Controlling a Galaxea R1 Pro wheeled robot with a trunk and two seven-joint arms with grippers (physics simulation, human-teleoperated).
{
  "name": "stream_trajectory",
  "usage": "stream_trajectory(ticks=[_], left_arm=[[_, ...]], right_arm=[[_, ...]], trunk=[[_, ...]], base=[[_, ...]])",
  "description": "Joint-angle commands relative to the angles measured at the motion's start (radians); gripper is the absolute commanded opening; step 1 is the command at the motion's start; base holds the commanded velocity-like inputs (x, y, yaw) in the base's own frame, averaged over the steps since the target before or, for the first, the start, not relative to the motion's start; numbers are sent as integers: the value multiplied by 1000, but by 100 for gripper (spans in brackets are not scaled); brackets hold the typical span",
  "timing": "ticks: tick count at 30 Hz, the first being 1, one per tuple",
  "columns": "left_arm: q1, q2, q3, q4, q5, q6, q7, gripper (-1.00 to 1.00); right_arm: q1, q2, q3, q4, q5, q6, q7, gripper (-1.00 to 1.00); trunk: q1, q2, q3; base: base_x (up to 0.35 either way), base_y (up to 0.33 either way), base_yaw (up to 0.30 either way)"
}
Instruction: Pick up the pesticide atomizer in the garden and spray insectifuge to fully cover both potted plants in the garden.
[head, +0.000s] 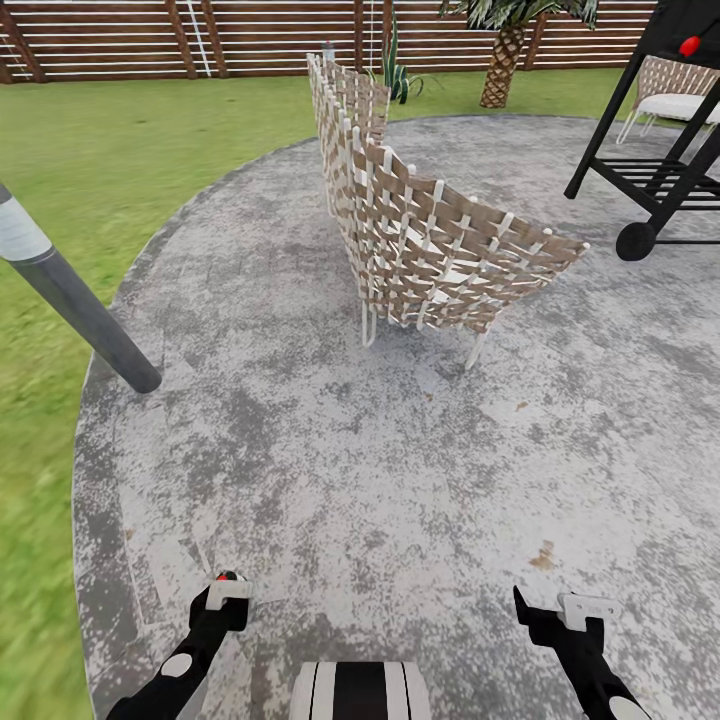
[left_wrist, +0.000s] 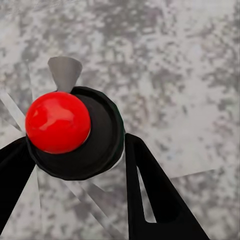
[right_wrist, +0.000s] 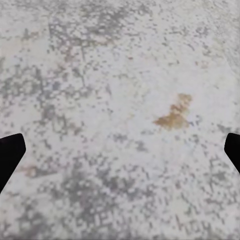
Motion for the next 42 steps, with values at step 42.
stream_trajectory(ticks=[42], left_arm=[[2, 2, 1, 1, -6, -3, 1, -100]], right_arm=[[2, -4, -39, -3, -5, -8, -3, 100]], trunk=[[-13, 7, 114]], base=[[0, 0, -4]])
